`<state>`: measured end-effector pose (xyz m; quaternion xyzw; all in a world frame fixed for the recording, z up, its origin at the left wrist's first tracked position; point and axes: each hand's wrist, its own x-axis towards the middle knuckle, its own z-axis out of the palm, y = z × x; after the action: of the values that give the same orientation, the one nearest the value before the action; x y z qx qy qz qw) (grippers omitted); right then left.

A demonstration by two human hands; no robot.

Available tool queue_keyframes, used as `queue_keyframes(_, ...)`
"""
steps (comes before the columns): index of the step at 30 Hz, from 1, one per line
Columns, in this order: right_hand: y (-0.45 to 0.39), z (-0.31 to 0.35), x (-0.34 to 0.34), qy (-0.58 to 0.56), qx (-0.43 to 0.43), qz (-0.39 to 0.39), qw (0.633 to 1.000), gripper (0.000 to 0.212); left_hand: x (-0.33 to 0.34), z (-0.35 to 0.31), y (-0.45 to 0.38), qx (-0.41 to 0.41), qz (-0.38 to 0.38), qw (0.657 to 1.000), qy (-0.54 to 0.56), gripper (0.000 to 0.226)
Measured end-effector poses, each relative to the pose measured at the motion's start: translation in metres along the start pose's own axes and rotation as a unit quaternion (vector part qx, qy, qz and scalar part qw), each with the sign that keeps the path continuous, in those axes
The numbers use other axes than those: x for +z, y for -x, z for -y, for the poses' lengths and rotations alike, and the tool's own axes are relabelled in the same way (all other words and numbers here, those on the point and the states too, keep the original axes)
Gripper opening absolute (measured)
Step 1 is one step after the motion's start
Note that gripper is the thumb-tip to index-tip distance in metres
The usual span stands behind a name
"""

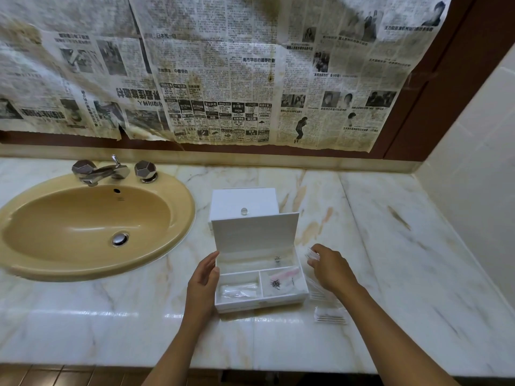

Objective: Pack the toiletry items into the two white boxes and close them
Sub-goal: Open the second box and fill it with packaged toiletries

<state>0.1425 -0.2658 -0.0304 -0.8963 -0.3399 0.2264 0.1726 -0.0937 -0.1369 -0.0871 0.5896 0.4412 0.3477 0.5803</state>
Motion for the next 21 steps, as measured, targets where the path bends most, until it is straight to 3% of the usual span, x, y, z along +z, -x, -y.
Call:
queue_keyframes(5,0.000,0.005,-0.001,-0.013,-0.012,0.009,1.000,0.024,0.000,0.000,0.000,0.006,-0.002,1.000,-0.001,0.031)
queue_keyframes(13,0.004,0.019,-0.010,-0.109,-0.042,-0.056,0.992,0.014,0.000,0.001,0.000,0.005,0.002,1.000,0.006,0.031)
queue_keyframes(17,0.007,0.029,-0.016,-0.131,-0.072,-0.049,0.988,0.006,0.000,0.001,0.001,0.002,0.003,1.000,0.008,0.031)
queue_keyframes(21,0.017,0.050,-0.010,-0.116,-0.134,-0.031,0.984,0.016,0.000,0.000,0.001,0.002,0.003,1.000,0.011,0.031)
